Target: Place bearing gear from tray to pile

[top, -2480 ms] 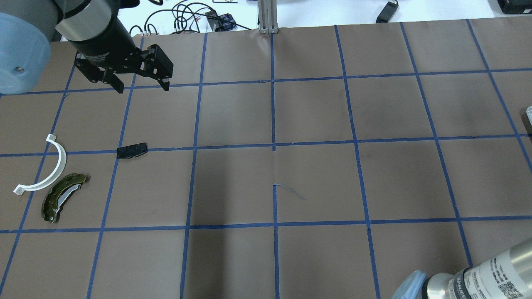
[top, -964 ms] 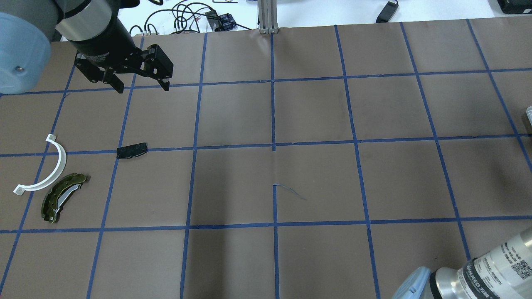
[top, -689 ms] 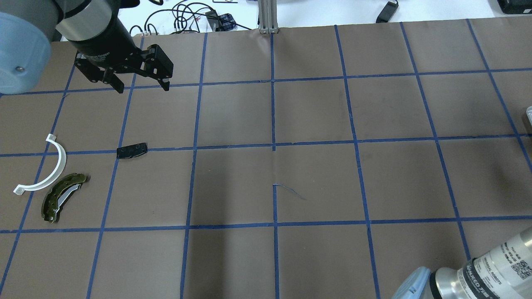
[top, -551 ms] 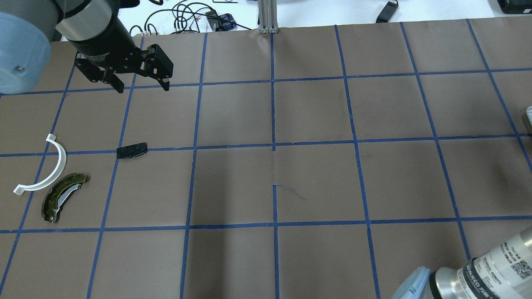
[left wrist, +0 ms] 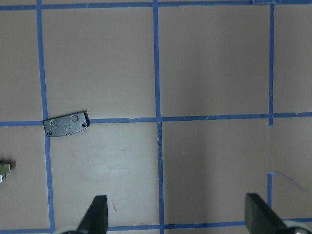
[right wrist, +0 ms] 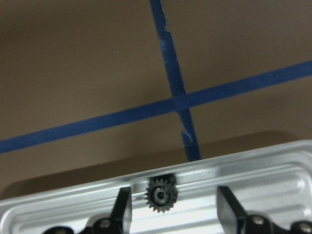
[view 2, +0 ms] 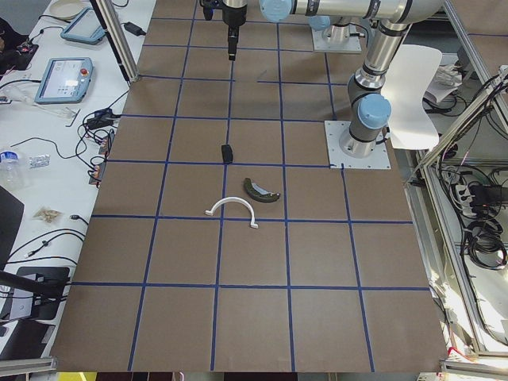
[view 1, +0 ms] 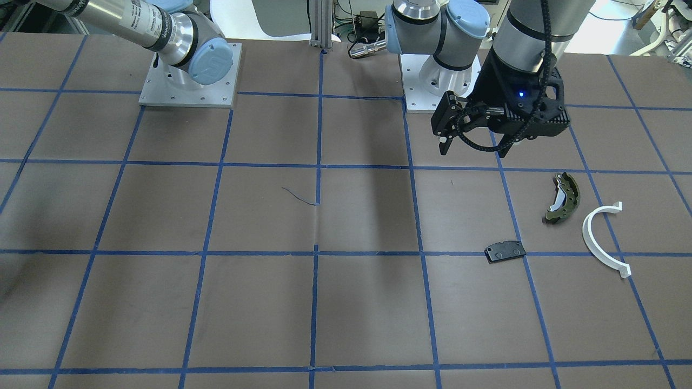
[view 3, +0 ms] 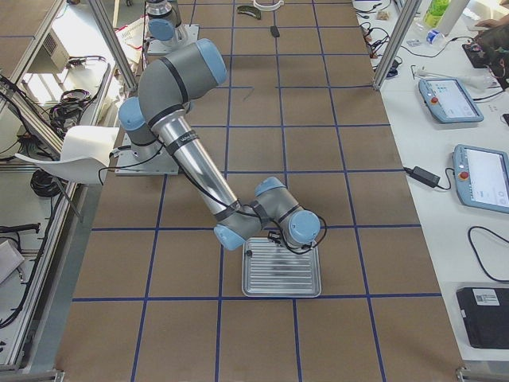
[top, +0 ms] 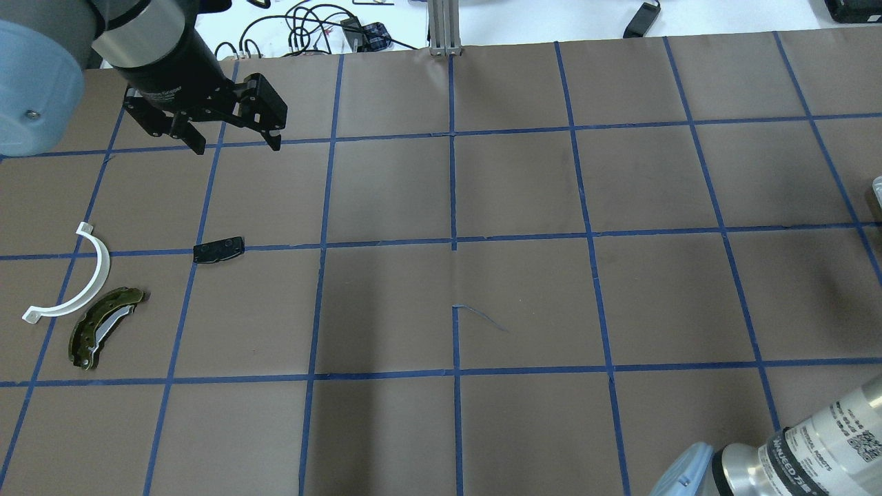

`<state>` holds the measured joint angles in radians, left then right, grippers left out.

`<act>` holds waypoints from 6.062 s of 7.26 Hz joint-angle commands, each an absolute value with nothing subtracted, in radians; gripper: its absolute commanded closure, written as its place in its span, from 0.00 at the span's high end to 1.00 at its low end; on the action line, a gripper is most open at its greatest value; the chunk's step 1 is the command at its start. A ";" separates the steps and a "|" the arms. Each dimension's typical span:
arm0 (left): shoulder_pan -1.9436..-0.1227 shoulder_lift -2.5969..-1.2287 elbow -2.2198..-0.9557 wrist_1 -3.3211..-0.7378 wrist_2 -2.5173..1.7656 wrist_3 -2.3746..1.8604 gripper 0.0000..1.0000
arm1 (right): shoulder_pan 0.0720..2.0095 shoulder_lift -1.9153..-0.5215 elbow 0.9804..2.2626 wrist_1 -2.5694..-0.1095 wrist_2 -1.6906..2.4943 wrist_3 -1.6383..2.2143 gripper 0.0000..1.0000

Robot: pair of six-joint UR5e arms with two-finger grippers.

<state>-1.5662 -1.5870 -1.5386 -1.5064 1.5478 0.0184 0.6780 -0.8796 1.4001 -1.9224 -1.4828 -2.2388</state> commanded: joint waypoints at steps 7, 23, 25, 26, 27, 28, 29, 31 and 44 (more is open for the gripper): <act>-1.566 -1.586 -1.539 -1.506 1.548 0.018 1.00 | 0.699 -0.923 1.385 -1.921 -1.568 -2.201 0.00; -1.566 -1.586 -1.539 -1.506 1.548 0.018 1.00 | 1.711 -1.433 1.753 -1.850 -1.402 -0.650 0.00; -1.566 -1.586 -1.540 -1.508 1.549 0.018 1.00 | 1.784 -1.422 1.866 -2.050 -1.391 -0.578 0.00; -1.566 -1.586 -1.540 -1.508 1.549 0.018 1.00 | 1.828 -1.410 1.896 -2.112 -1.391 -0.580 0.00; -1.566 -1.586 -1.540 -1.508 1.549 0.018 1.00 | 1.876 -1.372 1.908 -2.178 -1.391 -0.575 0.00; -1.566 -1.585 -1.540 -1.508 1.549 0.018 1.00 | 1.926 -1.324 1.908 -2.257 -1.390 -0.571 0.00; -1.566 -1.586 -1.540 -1.508 1.545 0.020 1.00 | 1.959 -1.275 1.910 -2.329 -1.390 -0.549 0.00; -1.560 -1.586 -1.540 -1.508 1.546 0.023 1.00 | 2.015 -1.198 1.908 -2.454 -1.388 -0.520 0.00; -1.822 -1.785 -2.059 -0.831 1.546 -0.317 1.00 | 1.460 -1.476 1.910 -1.944 -1.433 -0.676 1.00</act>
<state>-1.7527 -1.7375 -2.0241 -0.9290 1.5455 -0.2303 1.5790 -1.4449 1.9111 -2.0326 -1.4308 -0.6709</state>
